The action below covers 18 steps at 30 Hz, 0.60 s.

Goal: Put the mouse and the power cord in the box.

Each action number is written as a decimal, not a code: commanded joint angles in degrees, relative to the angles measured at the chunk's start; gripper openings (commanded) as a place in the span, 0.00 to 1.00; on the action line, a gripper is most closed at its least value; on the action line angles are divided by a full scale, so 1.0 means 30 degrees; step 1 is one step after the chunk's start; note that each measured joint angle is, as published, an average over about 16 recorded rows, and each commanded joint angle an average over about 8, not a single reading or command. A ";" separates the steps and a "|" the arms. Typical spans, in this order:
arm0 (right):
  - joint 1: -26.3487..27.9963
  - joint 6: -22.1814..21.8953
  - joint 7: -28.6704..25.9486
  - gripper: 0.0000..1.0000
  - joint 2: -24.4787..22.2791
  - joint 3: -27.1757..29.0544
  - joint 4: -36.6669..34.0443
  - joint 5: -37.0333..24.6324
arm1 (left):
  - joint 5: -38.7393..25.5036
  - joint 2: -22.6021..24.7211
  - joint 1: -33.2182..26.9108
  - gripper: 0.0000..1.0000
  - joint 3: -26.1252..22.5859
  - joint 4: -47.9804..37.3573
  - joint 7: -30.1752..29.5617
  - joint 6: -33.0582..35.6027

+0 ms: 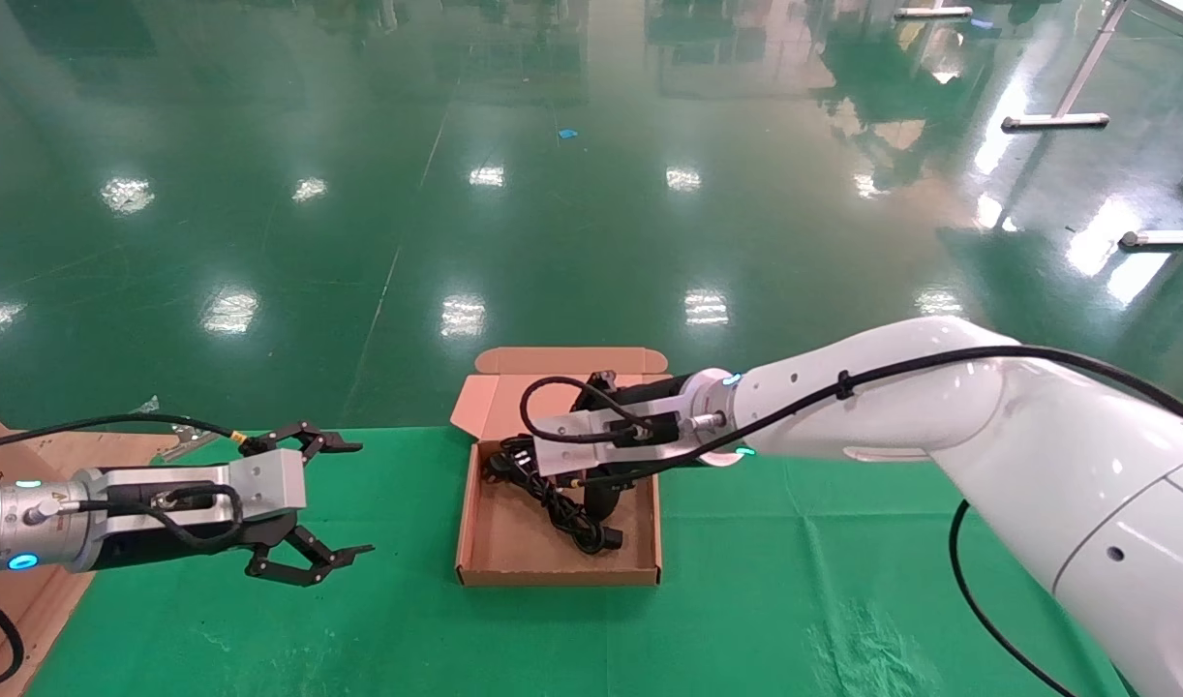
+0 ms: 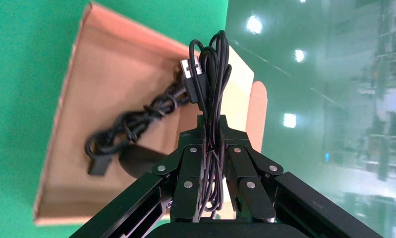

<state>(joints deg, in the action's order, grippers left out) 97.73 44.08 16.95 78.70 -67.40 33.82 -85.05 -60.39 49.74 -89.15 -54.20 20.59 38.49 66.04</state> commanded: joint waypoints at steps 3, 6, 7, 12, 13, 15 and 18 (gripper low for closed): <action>-0.0018 -0.0315 -0.0210 1.00 -0.0001 -0.0403 0.0080 0.0557 | 0.0048 0.0073 -0.0045 1.00 0.0033 -0.0336 0.0184 0.0141; -0.0013 -0.0354 -0.0217 1.00 -0.0003 -0.0422 0.0068 0.0638 | 0.0058 0.0090 -0.0056 1.00 0.0038 -0.0366 0.0189 0.0167; -0.0007 -0.0339 -0.0206 1.00 -0.0004 -0.0402 0.0059 0.0608 | 0.0058 0.0090 -0.0057 1.00 0.0037 -0.0349 0.0181 0.0162; 0.0015 -0.0247 -0.0154 1.00 -0.0009 -0.0297 0.0030 0.0445 | 0.0047 0.0087 -0.0058 1.00 0.0028 -0.0261 0.0140 0.0125; 0.0018 -0.0231 -0.0147 1.00 -0.0010 -0.0281 0.0026 0.0419 | 0.0043 0.0085 -0.0058 1.00 0.0026 -0.0248 0.0133 0.0116; 0.0023 -0.0202 -0.0132 1.00 -0.0012 -0.0252 0.0018 0.0371 | 0.0035 0.0083 -0.0058 1.00 0.0023 -0.0224 0.0123 0.0098; 0.0034 -0.0156 -0.0114 1.00 -0.0014 -0.0207 0.0003 0.0302 | 0.0021 0.0080 -0.0059 1.00 0.0016 -0.0187 0.0111 0.0074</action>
<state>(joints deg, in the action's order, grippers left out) 97.80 43.61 16.60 78.48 -68.05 34.01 -84.04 -60.25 49.93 -89.22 -54.01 20.19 38.65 66.36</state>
